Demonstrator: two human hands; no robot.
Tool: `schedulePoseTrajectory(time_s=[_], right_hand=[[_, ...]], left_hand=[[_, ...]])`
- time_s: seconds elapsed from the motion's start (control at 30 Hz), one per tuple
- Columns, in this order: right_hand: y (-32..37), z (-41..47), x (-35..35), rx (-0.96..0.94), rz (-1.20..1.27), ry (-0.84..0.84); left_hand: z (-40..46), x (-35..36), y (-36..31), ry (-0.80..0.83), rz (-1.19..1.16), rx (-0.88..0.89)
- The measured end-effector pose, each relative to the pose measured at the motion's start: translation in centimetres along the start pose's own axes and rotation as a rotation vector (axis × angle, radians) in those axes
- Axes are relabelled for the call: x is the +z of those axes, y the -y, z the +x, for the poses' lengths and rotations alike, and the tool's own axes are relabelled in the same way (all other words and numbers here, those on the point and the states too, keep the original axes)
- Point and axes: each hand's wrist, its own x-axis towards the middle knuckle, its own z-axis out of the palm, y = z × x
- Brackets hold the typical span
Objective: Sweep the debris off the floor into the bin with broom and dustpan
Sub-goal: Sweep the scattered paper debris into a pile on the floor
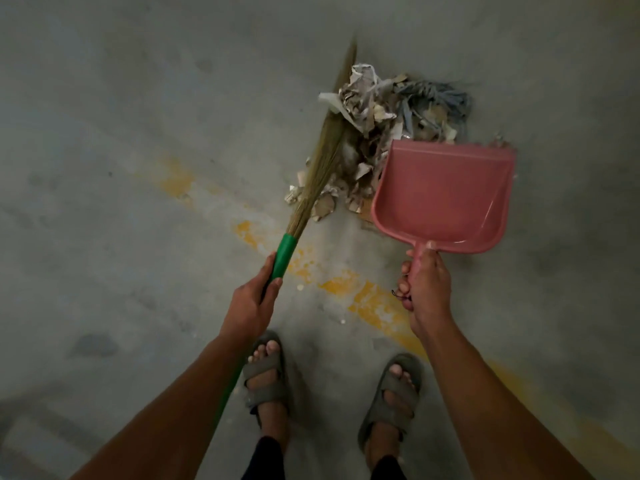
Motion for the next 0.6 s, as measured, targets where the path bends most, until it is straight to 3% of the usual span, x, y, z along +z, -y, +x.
schedulePoseTrajectory(time_s=[0.23,0.43,0.6], right_hand=[[1.4,0.4,-5.2,-0.023,0.033,-0.022],[1.6,0.9,-9.4,-0.045,0.065,-0.046],[1.2,0.4,-12.3,-0.042,0.090,-0.053]], left_hand=[[-1.5,4.0,-4.9,-0.010,0.023,0.118],[-0.4,7.0,-7.3,0.118,0.198,0.196],[-2.7,7.6,-8.5,0.041,0.118,0.188]])
